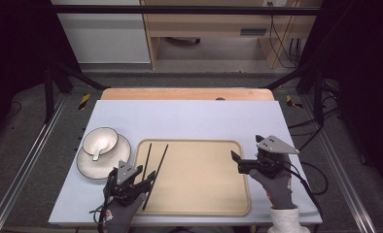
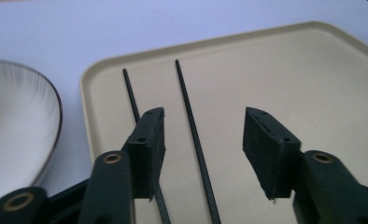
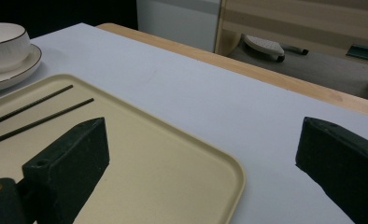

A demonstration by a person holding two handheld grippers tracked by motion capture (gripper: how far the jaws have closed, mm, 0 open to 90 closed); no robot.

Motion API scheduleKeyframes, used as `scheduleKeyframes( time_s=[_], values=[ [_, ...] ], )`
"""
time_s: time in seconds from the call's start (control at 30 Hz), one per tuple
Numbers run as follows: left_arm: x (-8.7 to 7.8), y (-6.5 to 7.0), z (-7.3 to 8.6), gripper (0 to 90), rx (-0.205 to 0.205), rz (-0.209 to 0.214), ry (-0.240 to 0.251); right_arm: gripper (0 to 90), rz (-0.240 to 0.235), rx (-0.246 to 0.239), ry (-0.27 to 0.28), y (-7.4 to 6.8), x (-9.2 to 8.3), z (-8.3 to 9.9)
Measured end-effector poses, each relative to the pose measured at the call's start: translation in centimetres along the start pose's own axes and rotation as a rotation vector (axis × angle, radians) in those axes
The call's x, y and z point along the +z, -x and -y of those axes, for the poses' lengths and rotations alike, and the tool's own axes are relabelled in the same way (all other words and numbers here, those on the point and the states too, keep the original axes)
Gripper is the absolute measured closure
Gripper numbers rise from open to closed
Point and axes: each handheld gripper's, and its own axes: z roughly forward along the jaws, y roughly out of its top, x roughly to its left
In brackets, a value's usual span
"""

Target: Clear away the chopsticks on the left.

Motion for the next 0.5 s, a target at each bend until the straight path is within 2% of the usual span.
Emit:
scheduleKeyframes(
  time_s=[0.03, 0.07, 0.1, 0.17, 0.23, 0.33, 0.5],
  values=[
    [-0.1, -0.2, -0.2, 41.1, 0.005, 0.014, 0.001, 2.8, 0.001, 0.002, 0.0, 0.0, 0.0, 0.0],
    [-0.2, -0.6, -0.6, 37.7, 0.008, 0.048, 0.0, 2.7, 0.002, 0.001, 0.003, 0.0, -0.1, 0.0],
    [-0.2, -0.6, -0.6, 35.0, 0.008, 0.048, 0.0, 2.7, 0.002, 0.004, 0.006, 0.1, -0.1, -0.1],
    [-0.6, -1.5, -1.0, 29.1, 0.021, 0.074, 0.019, 2.7, 0.004, 0.005, 0.008, 0.1, -0.2, -0.1],
    [-0.7, -2.1, -1.2, 25.4, 0.024, 0.103, 0.008, 2.7, 0.002, 0.01, 0.013, 0.2, -0.3, -0.1],
    [-0.9, -3.3, -1.2, 23.1, 0.027, 0.109, 0.005, 2.6, 0.001, 0.008, 0.015, 0.3, -0.4, -0.1],
    [-1.5, -5.7, -0.6, 22.0, -0.019, 0.122, 0.039, 2.5, 0.007, 0.017, 0.013, 0.4, -0.3, 0.0]
  ],
)
